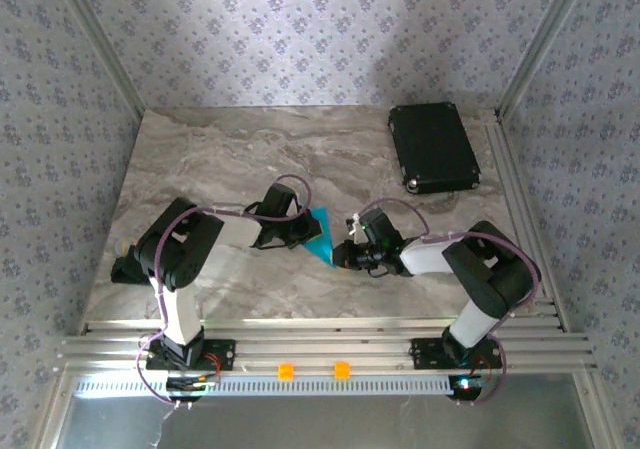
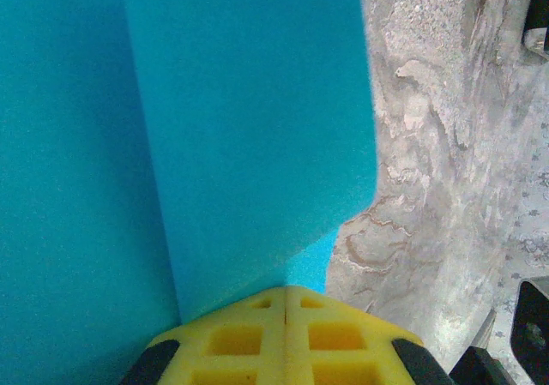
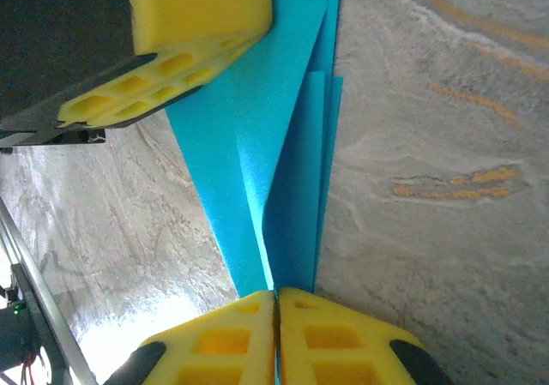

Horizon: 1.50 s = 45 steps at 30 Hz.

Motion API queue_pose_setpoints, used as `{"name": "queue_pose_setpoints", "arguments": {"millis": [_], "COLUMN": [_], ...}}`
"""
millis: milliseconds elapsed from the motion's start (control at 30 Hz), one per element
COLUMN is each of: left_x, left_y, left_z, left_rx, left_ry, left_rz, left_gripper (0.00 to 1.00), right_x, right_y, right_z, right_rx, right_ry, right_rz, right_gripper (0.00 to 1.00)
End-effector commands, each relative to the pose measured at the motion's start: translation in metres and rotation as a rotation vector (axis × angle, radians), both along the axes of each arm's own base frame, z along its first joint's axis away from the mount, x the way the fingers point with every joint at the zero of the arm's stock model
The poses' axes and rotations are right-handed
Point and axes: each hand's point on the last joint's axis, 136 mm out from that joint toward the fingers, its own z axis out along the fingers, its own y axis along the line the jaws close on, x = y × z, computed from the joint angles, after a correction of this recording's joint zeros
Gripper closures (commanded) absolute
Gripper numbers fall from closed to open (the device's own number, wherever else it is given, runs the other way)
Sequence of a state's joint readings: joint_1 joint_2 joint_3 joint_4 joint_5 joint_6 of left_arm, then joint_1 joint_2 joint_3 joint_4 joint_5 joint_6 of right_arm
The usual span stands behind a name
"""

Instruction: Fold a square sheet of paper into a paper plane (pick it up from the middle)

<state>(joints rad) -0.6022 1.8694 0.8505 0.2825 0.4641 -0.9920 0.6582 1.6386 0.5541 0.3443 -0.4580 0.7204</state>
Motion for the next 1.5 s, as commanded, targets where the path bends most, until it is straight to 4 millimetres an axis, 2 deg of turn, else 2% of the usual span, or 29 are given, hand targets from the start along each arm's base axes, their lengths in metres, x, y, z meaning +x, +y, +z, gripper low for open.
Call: {"name": "queue_pose_setpoints", "arguments": {"millis": [0, 200, 367, 733, 833, 933, 1000, 1200, 1300, 1467], "left_x": [-0.018, -0.017, -0.018, -0.019, -0.020, -0.020, -0.021, -0.021, -0.022, -0.025], "left_y": [0.020, 0.021, 0.021, 0.021, 0.022, 0.022, 0.021, 0.021, 0.020, 0.018], "left_z": [-0.039, -0.040, -0.041, -0.042, -0.043, -0.043, -0.043, -0.044, -0.043, -0.044], "left_rx": [0.120, 0.121, 0.120, 0.117, 0.116, 0.116, 0.116, 0.115, 0.117, 0.132], "left_ry": [0.106, 0.105, 0.108, 0.108, 0.107, 0.109, 0.110, 0.108, 0.104, 0.097], "left_rz": [0.010, 0.012, 0.014, 0.016, 0.018, 0.017, 0.017, 0.014, 0.008, -0.016], "left_gripper": [0.94, 0.94, 0.94, 0.94, 0.94, 0.94, 0.94, 0.94, 0.94, 0.95], "right_x": [-0.046, -0.051, -0.058, -0.063, -0.065, -0.064, -0.063, -0.069, -0.063, -0.033], "right_y": [-0.030, -0.031, -0.033, -0.036, -0.036, -0.036, -0.036, -0.038, -0.037, -0.037], "right_z": [-0.042, -0.038, -0.043, -0.043, -0.043, -0.040, -0.039, -0.043, -0.034, 0.002], "right_rx": [-0.157, -0.154, -0.162, -0.167, -0.167, -0.170, -0.170, -0.188, -0.182, -0.104], "right_ry": [0.181, 0.191, 0.214, 0.227, 0.230, 0.220, 0.214, 0.232, 0.209, 0.122], "right_rz": [0.016, 0.025, 0.040, 0.043, 0.046, 0.042, 0.042, 0.061, 0.054, -0.026], "right_gripper": [0.90, 0.88, 0.94, 0.90, 0.84, 0.87, 0.94, 0.91, 0.90, 0.80]}}
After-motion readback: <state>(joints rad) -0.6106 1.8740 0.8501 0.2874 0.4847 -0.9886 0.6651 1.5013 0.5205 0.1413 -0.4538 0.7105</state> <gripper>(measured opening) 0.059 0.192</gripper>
